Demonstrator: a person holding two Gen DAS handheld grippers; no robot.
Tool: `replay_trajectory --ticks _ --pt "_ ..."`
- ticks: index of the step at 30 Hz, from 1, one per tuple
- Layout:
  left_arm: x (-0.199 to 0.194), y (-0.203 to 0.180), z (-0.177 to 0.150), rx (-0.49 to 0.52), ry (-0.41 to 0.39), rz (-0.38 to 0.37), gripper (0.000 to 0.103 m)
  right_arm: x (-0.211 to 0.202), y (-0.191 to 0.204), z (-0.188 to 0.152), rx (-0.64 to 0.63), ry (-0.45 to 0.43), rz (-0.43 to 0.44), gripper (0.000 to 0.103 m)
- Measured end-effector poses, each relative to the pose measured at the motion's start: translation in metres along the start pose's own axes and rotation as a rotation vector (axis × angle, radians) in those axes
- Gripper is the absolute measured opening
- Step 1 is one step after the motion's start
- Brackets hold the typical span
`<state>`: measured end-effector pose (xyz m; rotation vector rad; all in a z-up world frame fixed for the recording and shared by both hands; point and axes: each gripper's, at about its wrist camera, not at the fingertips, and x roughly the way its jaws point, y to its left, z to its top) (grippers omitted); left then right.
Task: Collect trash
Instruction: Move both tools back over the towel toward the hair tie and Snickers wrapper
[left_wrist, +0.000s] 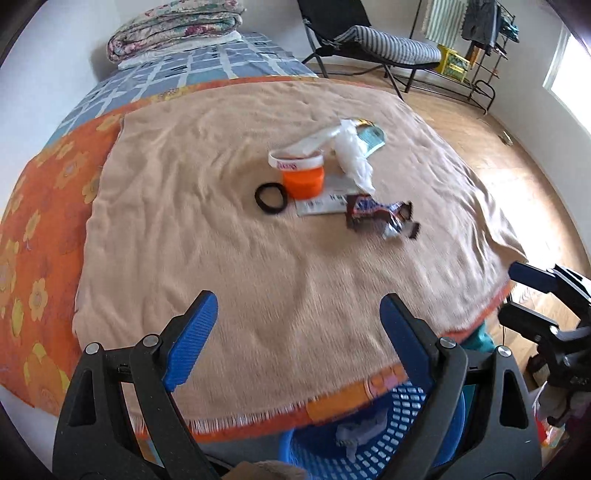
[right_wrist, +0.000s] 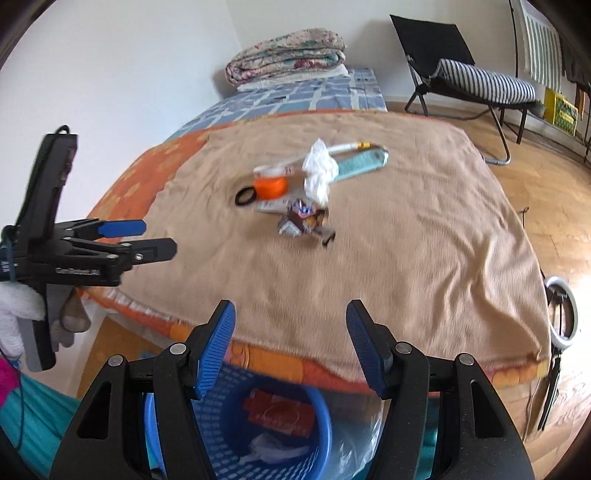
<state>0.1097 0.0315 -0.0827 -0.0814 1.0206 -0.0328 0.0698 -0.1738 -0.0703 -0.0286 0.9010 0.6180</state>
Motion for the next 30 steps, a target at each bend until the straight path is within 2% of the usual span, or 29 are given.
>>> replay_trajectory --ticks 10,12,16,18,22,24,28,30 --pt "0.034 0.014 0.035 -0.027 -0.002 0.008 0.091 0.03 -0.004 0.032 0.001 0.015 0.028 0.062" --pt "0.042 0.015 0.042 -0.019 -0.004 0.014 0.078 0.037 -0.003 0.037 -0.006 0.021 0.03 0.062" --pt "0.062 0.015 0.053 0.009 0.008 0.032 0.071 0.054 -0.003 0.046 -0.017 0.037 0.037 0.062" --pt "0.071 0.015 0.056 0.022 0.02 0.033 0.064 0.062 -0.006 0.049 -0.013 0.045 0.046 0.062" --pt "0.089 0.018 0.062 0.025 0.034 0.042 0.063 0.078 -0.009 0.057 -0.018 0.054 0.057 0.062" --pt "0.096 0.02 0.064 0.012 0.041 0.031 0.058 0.086 -0.009 0.06 -0.023 0.061 0.057 0.062" --pt "0.104 0.022 0.069 0.004 0.045 0.03 0.056 0.103 -0.011 0.065 -0.013 0.085 0.064 0.062" --pt "0.108 0.023 0.07 0.0 0.053 0.014 0.046 0.109 -0.01 0.066 -0.015 0.095 0.064 0.062"
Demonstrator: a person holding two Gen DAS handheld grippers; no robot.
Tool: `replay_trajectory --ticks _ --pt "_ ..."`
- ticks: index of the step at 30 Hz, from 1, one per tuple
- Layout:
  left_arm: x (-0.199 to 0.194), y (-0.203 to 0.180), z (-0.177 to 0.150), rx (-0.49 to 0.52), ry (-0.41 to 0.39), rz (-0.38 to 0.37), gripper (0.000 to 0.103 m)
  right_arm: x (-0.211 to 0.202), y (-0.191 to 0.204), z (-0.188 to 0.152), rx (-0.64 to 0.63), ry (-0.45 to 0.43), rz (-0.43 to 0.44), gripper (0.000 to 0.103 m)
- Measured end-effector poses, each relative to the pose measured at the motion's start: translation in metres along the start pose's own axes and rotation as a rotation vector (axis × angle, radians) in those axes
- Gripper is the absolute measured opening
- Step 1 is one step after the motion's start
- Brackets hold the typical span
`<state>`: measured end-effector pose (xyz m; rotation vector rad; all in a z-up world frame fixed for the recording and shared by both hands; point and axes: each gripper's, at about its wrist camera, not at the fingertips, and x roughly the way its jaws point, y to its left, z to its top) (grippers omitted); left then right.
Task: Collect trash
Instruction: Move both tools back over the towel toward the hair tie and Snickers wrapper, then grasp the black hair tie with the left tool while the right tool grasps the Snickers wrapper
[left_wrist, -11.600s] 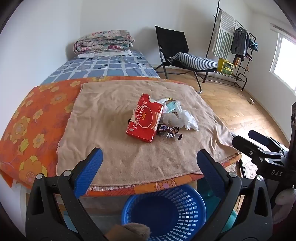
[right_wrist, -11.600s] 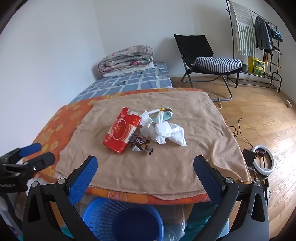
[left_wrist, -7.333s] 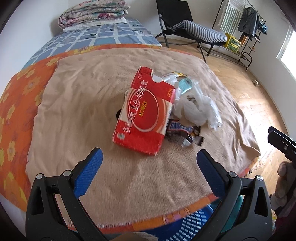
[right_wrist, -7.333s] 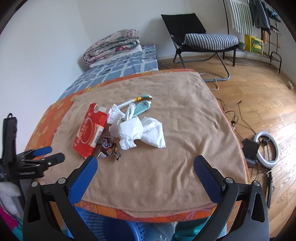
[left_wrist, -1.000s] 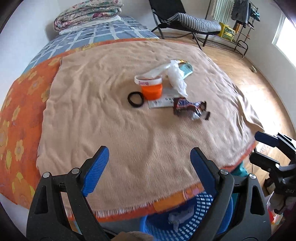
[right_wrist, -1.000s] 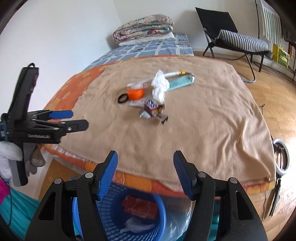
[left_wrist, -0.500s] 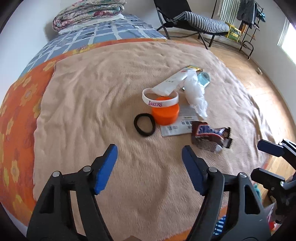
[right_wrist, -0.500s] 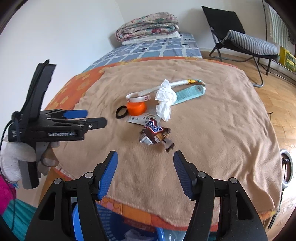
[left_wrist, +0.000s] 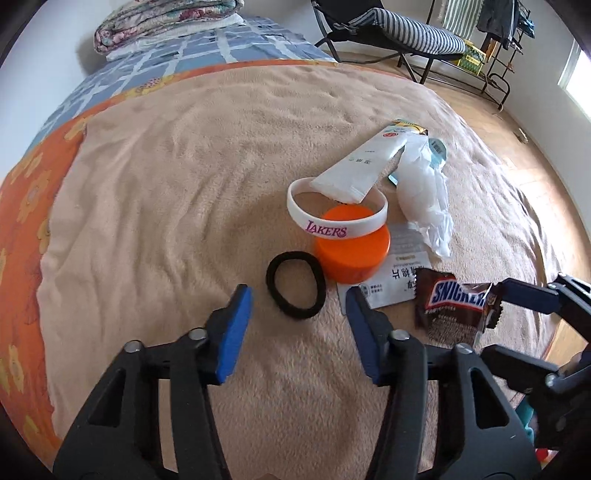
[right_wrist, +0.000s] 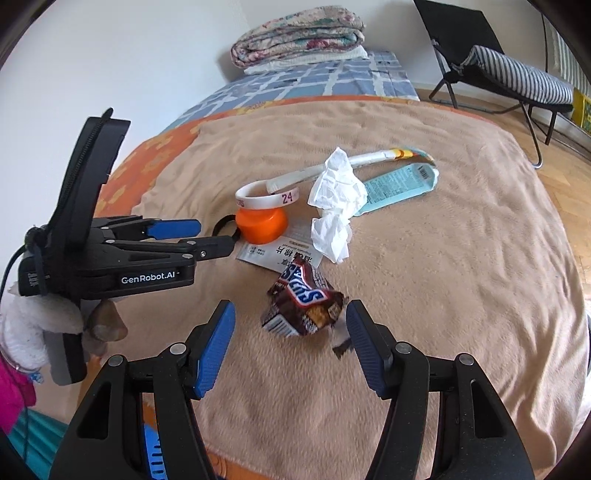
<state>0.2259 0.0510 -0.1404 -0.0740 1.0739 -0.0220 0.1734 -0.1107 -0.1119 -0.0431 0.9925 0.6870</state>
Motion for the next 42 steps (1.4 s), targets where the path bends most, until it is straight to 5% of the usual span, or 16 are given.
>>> replay_trajectory --ticks 6,8,19,26,42 --pt "0.009 -0.004 0.001 0.022 0.011 0.014 0.042 0.013 0.003 0.002 -0.015 0.018 -0.021 0.062" --pt "0.01 -0.004 0.002 0.026 0.009 0.019 0.032 0.016 0.002 0.003 -0.013 0.023 -0.022 0.062" --pt "0.006 0.001 0.002 0.017 -0.017 0.015 0.013 0.027 0.006 0.006 -0.021 0.043 -0.009 0.06" --pt "0.003 0.004 0.001 0.009 -0.034 0.01 0.01 0.028 0.006 0.003 -0.021 0.066 0.027 0.012" --pt "-0.021 0.011 -0.005 -0.02 -0.071 0.012 0.009 -0.002 0.001 0.001 -0.017 -0.003 0.031 0.007"
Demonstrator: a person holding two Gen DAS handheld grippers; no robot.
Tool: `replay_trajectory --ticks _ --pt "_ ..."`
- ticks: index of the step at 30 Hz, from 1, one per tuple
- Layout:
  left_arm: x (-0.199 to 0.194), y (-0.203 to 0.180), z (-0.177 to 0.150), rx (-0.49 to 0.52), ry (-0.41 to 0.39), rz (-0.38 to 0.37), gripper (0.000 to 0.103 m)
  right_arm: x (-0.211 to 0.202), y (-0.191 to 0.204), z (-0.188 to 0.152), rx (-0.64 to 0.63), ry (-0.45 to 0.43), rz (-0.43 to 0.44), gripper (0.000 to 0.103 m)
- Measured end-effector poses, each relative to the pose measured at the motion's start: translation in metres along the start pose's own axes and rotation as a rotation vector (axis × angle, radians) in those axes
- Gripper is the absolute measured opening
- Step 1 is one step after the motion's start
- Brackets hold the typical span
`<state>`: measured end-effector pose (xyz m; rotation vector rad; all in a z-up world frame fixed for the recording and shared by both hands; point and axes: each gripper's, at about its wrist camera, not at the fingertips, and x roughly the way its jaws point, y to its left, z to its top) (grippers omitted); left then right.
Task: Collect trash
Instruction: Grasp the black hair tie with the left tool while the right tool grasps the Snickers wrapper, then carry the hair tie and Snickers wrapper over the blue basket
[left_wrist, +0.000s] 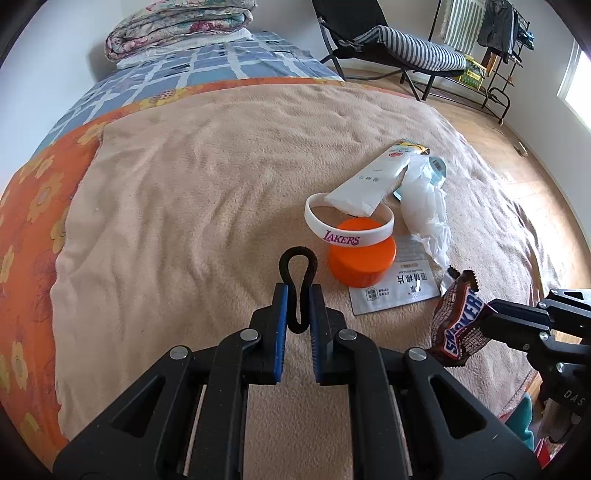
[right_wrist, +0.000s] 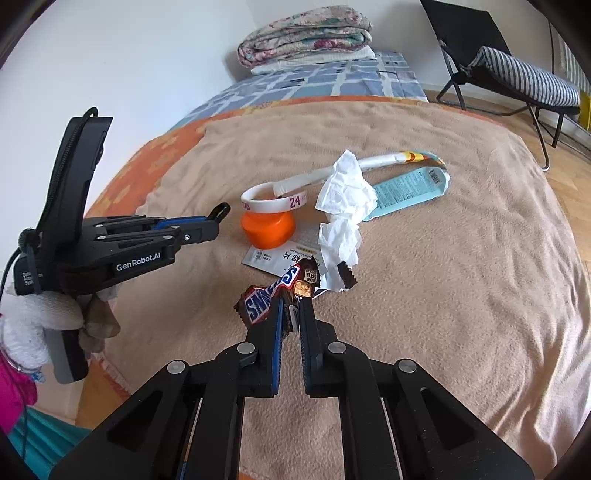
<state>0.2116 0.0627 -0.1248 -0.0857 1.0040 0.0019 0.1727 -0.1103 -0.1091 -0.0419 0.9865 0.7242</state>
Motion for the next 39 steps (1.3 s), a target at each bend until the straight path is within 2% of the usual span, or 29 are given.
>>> replay_trajectory --ticks 4,9,18,28,39 --pt "-0.005 0.0 -0.002 0.006 -0.007 0.003 0.009 0.0 -0.004 -0.003 0.02 0.002 0.033 0.007" --pt "-0.015 0.0 -0.004 0.005 -0.021 -0.001 0.009 -0.004 0.002 -0.007 -0.019 -0.009 0.008 0.004" --pt "-0.044 -0.004 -0.019 0.002 -0.029 -0.042 0.009 -0.037 0.01 -0.02 -0.035 -0.042 0.018 0.004" --pt "-0.092 -0.025 -0.068 0.029 -0.022 -0.087 0.009 -0.078 0.033 -0.056 -0.079 -0.042 0.049 0.004" --pt "-0.13 -0.055 -0.139 0.083 -0.006 -0.122 0.009 -0.106 0.052 -0.099 -0.058 -0.023 0.076 0.004"
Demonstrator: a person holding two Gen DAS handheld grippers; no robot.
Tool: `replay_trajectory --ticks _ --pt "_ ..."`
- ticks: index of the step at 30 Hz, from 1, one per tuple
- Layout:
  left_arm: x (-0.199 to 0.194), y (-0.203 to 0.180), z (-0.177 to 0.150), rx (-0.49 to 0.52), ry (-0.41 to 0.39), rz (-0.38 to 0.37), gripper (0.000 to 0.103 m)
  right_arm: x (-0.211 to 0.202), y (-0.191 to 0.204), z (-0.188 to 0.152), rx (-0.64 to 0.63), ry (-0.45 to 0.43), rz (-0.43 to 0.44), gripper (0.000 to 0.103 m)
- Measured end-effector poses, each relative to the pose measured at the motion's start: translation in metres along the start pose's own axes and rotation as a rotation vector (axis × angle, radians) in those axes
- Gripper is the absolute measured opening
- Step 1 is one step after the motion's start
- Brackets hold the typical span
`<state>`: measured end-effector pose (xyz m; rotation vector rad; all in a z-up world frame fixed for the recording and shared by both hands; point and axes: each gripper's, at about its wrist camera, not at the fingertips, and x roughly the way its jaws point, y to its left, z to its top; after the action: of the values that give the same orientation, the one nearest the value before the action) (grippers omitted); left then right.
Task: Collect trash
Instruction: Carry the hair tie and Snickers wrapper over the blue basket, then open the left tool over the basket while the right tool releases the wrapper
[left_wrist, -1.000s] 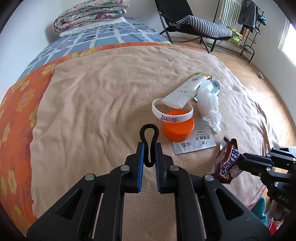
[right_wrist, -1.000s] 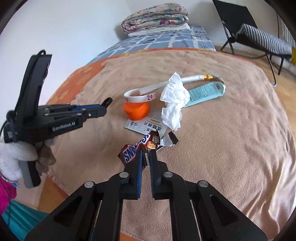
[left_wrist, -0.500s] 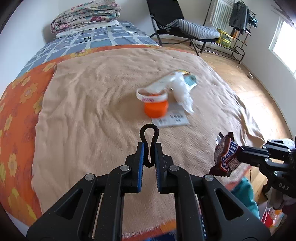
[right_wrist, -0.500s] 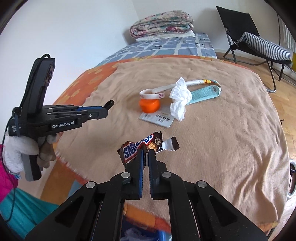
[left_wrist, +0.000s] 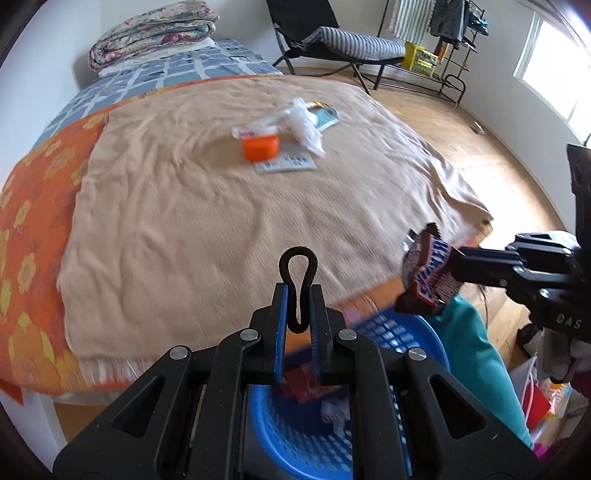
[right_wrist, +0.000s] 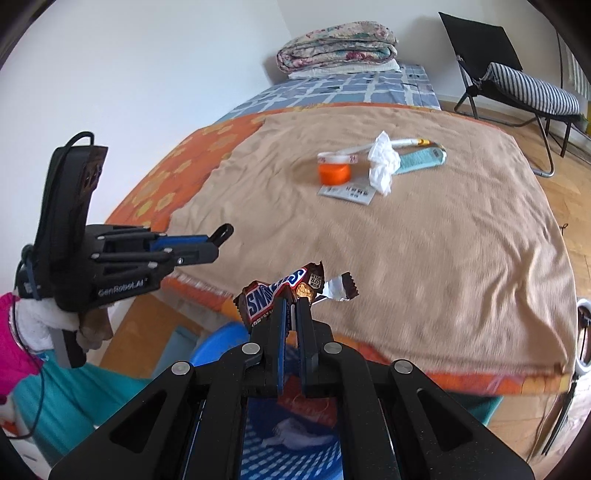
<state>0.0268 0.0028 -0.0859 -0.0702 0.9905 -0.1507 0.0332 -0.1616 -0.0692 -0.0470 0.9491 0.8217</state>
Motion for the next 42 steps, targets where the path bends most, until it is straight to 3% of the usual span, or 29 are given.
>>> replay_trajectory --ticks 15,31,32,35,36,39,41,42 --pt "0.015 -0.022 -0.074 0.021 0.114 -0.025 0.01 0.009 0.024 -0.061 0.007 0.087 0.005 0.004" --pt "0.031 -0.03 -0.097 0.039 0.18 -0.039 0.01 0.036 0.025 -0.088 0.056 0.179 0.017 0.004" --pt "0.032 -0.03 -0.097 0.04 0.183 -0.039 0.011 0.038 0.025 -0.088 0.061 0.189 0.017 0.004" --pt "0.034 -0.031 -0.096 0.041 0.191 -0.031 0.036 0.043 0.023 -0.09 0.07 0.206 0.013 0.004" --pt "0.034 -0.031 -0.096 0.039 0.19 -0.032 0.037 0.044 0.023 -0.09 0.074 0.211 0.01 0.004" --pt "0.035 -0.032 -0.097 0.037 0.198 -0.032 0.037 0.046 0.019 -0.09 0.092 0.222 0.009 0.015" --pt "0.037 -0.032 -0.097 0.036 0.206 -0.034 0.038 0.046 0.017 -0.09 0.109 0.224 0.016 0.037" --pt "0.037 -0.032 -0.097 0.035 0.211 -0.034 0.039 0.046 0.015 -0.09 0.118 0.223 0.02 0.043"
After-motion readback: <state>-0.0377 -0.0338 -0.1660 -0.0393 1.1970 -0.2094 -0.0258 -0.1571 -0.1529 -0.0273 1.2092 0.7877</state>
